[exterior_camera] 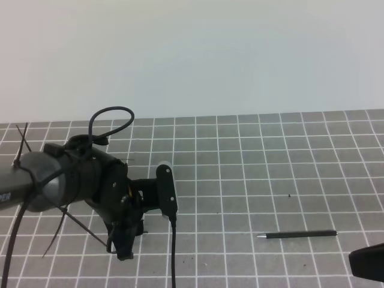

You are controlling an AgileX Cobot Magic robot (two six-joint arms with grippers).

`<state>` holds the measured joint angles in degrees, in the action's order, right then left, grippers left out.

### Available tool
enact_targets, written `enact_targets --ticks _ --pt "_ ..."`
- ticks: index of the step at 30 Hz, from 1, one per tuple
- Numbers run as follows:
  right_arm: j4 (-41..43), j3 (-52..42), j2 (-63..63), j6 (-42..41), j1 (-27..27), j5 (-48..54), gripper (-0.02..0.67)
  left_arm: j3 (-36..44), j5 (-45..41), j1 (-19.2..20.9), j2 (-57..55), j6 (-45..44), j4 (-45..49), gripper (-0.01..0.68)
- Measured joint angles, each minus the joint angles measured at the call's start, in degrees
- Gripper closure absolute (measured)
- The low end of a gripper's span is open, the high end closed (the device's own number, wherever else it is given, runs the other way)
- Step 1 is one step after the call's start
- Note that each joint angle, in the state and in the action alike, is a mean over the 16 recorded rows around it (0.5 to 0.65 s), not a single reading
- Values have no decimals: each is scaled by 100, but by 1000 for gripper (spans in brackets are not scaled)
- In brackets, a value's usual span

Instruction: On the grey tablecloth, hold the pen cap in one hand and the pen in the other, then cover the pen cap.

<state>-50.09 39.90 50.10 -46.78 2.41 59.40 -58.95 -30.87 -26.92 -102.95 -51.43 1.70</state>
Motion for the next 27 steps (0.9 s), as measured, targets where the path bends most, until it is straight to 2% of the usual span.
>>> enact_targets --ticks 27 --pt "0 0 0 -33 0 51 652 -126 -497 2 -138 35 -16 596"
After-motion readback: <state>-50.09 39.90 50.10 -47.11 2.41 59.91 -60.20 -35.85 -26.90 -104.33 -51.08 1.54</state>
